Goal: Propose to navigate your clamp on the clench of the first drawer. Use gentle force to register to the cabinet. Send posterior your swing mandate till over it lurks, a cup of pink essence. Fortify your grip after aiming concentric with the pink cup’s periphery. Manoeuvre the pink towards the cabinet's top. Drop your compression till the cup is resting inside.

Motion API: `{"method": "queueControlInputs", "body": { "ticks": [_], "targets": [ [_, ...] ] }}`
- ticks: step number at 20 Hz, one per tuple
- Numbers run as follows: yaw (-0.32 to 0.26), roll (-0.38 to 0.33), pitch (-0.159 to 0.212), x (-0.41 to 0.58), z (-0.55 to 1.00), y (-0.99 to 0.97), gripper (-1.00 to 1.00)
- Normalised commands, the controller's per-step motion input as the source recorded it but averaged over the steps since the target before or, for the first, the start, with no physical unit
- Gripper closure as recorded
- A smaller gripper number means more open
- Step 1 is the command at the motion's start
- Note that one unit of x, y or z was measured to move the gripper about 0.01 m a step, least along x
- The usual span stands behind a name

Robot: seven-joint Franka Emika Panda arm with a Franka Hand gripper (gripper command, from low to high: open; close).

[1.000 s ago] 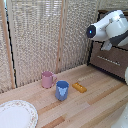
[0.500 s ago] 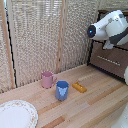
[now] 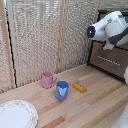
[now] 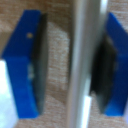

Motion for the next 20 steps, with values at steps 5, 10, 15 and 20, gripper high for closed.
{"method": "queueControlInputs", "body": {
  "ticks": [5,10,15,20],
  "targets": [
    [-0.004,-0.026,0.037,0.080,0.27,0.90,1.00],
    [0.000,-0.035,0.007,0.000,-0.01,1.00,1.00],
    [-0.081,-0.020,0.001,0.246,-0.02,0.71,1.00],
    [0.022,-0.007,0.016,0.069,0.00,0.05,-1.00]
  ]
}}
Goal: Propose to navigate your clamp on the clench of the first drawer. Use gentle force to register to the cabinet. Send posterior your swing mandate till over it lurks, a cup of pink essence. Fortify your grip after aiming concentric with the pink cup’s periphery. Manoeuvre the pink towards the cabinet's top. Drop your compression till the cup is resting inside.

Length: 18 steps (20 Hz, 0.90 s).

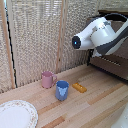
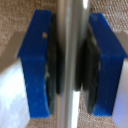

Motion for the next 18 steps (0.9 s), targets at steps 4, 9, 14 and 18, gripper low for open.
{"method": "queueControlInputs", "body": {
  "ticks": [4,9,14,18],
  "targets": [
    [0.128,0.008,0.072,0.124,0.00,0.00,-1.00],
    [0.114,0.000,0.083,0.137,0.21,0.38,-1.00],
    [0.021,0.000,0.050,0.151,0.41,0.56,-1.00],
    [-0.064,0.078,0.000,0.227,0.50,0.48,-1.00]
  ]
}}
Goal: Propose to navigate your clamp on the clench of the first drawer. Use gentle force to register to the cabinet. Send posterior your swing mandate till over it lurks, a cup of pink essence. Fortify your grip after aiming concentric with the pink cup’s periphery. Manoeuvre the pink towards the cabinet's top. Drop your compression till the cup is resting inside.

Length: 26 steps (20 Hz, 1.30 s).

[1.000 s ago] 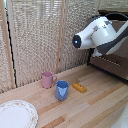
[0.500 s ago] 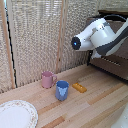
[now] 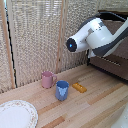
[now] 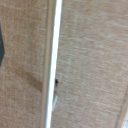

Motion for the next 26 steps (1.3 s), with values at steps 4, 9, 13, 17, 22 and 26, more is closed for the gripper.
{"method": "queueControlInputs", "body": {
  "ticks": [4,9,13,17,22,26],
  "targets": [
    [-0.128,0.166,0.000,0.356,0.46,0.44,-1.00],
    [-0.157,0.238,0.013,0.288,0.30,0.39,-1.00],
    [-0.203,0.304,0.037,0.172,0.13,0.26,-1.00],
    [-0.235,0.335,0.050,0.083,0.06,0.17,-1.00],
    [-0.236,0.345,0.063,0.061,0.03,0.16,-1.00],
    [-0.238,0.344,0.062,0.059,0.04,0.16,-1.00]
  ]
}}
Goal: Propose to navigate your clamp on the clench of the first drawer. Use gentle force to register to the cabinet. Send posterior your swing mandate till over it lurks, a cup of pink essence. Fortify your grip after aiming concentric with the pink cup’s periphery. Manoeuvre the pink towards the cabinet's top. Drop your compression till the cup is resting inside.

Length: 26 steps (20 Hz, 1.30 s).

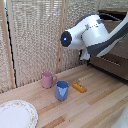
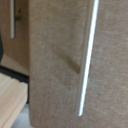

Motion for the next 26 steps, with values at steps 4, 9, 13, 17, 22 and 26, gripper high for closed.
{"method": "queueControlInputs", "body": {
  "ticks": [4,9,13,17,22,26],
  "targets": [
    [-0.239,0.343,0.060,0.056,0.04,0.16,-1.00],
    [-0.252,0.337,0.052,0.037,0.06,0.13,-1.00],
    [-0.253,0.338,0.051,0.041,0.05,0.13,-1.00],
    [-0.250,0.323,0.025,0.086,0.07,0.15,-1.00],
    [-0.225,0.268,0.000,0.206,0.11,0.16,-1.00],
    [-0.196,0.240,0.000,0.309,0.11,0.17,-1.00]
  ]
}}
